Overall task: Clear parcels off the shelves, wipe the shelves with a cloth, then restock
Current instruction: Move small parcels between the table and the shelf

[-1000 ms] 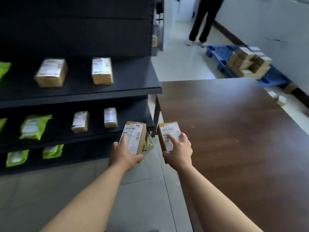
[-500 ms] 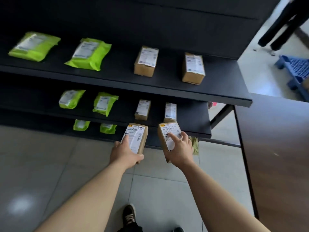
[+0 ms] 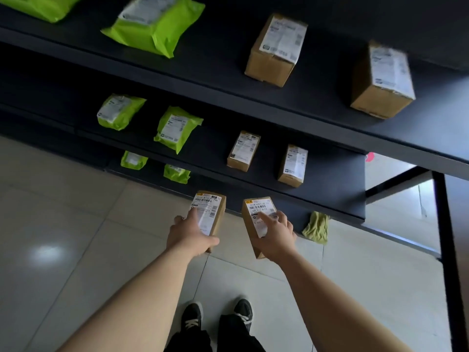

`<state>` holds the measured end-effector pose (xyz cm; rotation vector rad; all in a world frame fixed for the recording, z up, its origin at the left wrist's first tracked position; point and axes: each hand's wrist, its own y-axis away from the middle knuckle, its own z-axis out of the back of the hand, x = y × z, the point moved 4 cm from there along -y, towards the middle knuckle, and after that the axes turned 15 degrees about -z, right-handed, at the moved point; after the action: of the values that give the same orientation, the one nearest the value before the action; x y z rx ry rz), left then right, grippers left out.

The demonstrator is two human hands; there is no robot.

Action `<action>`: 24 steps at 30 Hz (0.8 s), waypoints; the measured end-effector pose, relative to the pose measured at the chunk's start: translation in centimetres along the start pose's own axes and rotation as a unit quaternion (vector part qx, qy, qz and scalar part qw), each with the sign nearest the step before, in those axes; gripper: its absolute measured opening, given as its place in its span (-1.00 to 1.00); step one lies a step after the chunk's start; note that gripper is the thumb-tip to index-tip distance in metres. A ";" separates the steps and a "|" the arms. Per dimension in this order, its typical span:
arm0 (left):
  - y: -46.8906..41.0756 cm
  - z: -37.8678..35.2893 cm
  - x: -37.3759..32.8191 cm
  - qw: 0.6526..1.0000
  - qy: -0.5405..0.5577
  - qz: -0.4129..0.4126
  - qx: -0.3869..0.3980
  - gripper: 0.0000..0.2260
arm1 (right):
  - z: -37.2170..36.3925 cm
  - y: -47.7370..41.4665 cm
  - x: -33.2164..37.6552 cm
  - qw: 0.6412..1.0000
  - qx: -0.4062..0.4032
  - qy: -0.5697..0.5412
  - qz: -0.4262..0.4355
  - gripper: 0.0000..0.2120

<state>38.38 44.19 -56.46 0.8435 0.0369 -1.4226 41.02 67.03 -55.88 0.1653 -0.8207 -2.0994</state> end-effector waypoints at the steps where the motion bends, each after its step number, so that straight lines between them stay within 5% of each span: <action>1: -1.3 -1.0 0.5 1.000 0.001 0.004 -0.001 -0.19 | -0.8 -1.5 -0.1 1.000 0.001 0.006 0.003 -0.29; 14: -18.7 -15.3 8.1 0.999 0.012 -0.031 -0.012 -0.15 | -14.9 -20.1 -1.9 0.999 -0.030 0.027 -0.007 -0.32; 24: -33.1 -23.7 9.9 0.993 0.014 -0.105 -0.051 -0.13 | -20.8 -34.3 -3.3 0.990 -0.139 -0.024 -0.027 -0.33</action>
<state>22.26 51.08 -94.52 0.7916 0.2240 -1.5913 28.09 73.66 -93.42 -0.0123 -0.5481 -2.2514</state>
